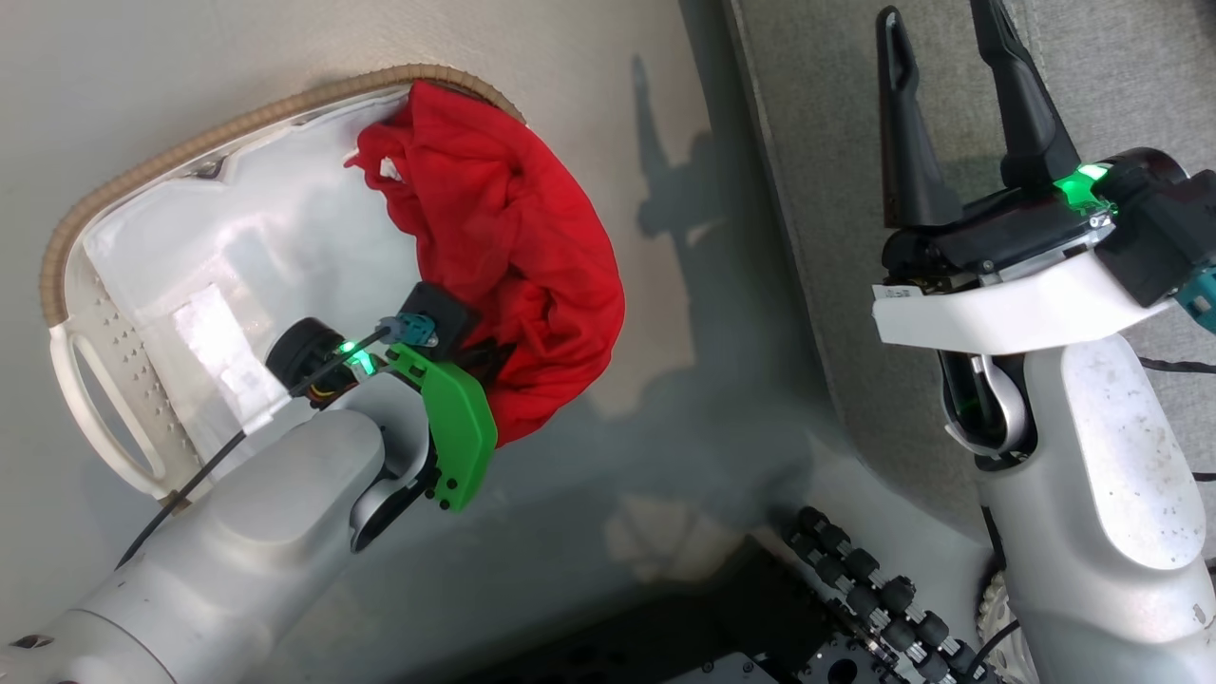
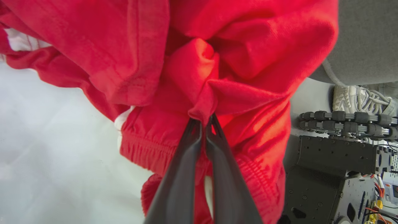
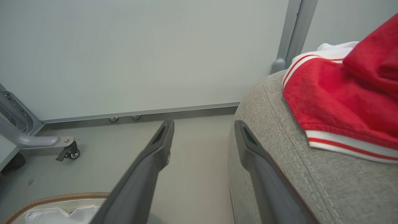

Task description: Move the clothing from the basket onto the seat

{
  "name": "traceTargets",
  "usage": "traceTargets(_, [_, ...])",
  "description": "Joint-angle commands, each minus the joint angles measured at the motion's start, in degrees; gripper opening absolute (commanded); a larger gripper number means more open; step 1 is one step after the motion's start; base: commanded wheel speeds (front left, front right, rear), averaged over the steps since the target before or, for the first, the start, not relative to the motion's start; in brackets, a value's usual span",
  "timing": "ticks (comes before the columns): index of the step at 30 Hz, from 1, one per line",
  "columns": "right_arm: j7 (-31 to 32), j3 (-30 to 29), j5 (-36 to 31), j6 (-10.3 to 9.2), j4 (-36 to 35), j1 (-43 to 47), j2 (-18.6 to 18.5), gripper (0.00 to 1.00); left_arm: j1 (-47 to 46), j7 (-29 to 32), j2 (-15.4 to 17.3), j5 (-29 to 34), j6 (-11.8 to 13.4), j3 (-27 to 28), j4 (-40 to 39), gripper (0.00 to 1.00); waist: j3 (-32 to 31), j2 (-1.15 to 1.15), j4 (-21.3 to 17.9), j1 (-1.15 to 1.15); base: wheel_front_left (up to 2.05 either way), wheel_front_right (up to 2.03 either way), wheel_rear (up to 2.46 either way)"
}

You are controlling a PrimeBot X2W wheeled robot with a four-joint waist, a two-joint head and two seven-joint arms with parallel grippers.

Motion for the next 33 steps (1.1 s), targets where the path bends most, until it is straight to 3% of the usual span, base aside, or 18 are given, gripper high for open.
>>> traceTargets(1, [-0.13,0.24,0.38,-0.06,0.43,-0.51,-0.14,1.00,0.76,-1.03,0.47,-0.41,-0.18,0.08,0.39,0.00,-0.67,0.00,-0.11,-0.01,0.00,0.00,0.00])
traceTargets(12, [-0.12,-0.24,-1.13,-0.06,5.27,0.39,-0.17,1.00,5.24,-11.08,-2.16,-4.84,-0.19,0.05,2.53,0.00,-9.87,0.00,3.27,-0.01,0.00,0.00,0.00])
traceTargets(21, [-0.12,-0.75,-2.40,-0.06,9.36,2.99,-0.18,1.00,8.72,-15.36,-3.82,-7.84,-0.18,0.39,4.06,0.00,-19.08,0.00,6.46,-0.01,0.00,0.00,0.00])
traceTargets(33, [-0.12,-2.32,-3.74,-0.06,13.96,9.24,-0.19,1.00,19.75,-15.28,-5.49,6.37,-0.19,22.25,-3.75,0.00,-32.00,0.00,11.12,-0.01,0.00,0.00,0.00])
